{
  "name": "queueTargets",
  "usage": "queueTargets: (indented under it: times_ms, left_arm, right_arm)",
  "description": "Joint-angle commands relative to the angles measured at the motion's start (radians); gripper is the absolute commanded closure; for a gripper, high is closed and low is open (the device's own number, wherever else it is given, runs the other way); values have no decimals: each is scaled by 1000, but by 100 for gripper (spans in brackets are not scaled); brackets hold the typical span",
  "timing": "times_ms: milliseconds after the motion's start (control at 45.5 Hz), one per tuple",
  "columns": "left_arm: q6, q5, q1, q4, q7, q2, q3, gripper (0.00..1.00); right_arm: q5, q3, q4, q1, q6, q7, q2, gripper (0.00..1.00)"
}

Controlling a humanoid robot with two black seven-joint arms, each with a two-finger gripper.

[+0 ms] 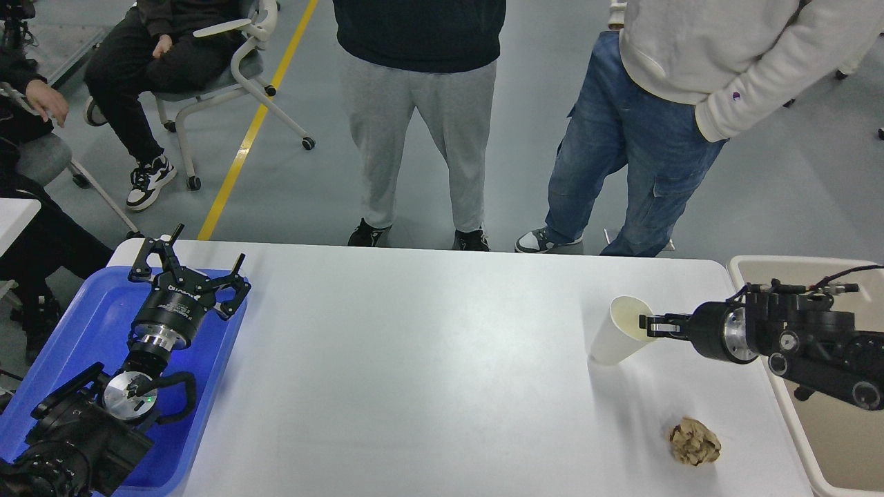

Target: Tidy desktop

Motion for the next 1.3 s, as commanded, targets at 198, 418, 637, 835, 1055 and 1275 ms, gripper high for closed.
queueTargets:
  times_ms: [198,418,637,835,1055,1275]
  left_arm:
    - [0,0,0,0,0,0,0,0]
    - [0,0,0,0,0,0,0,0]
    - [0,0,0,0,0,0,0,0]
    - [0,0,0,0,0,0,0,0]
    - [0,0,0,0,0,0,0,0]
    - [0,0,0,0,0,0,0,0]
  right_arm:
    - [4,-3,300,282,202,6,-307,100]
    - [6,2,347,373,279,4,-389,100]
    - [4,17,358,423,328,4,-432,100]
    - [4,20,360,425,327,4,-437,100]
    - [6,22,357,423,320,4,-442,100]
    - [41,49,326,408,299,4,-501,100]
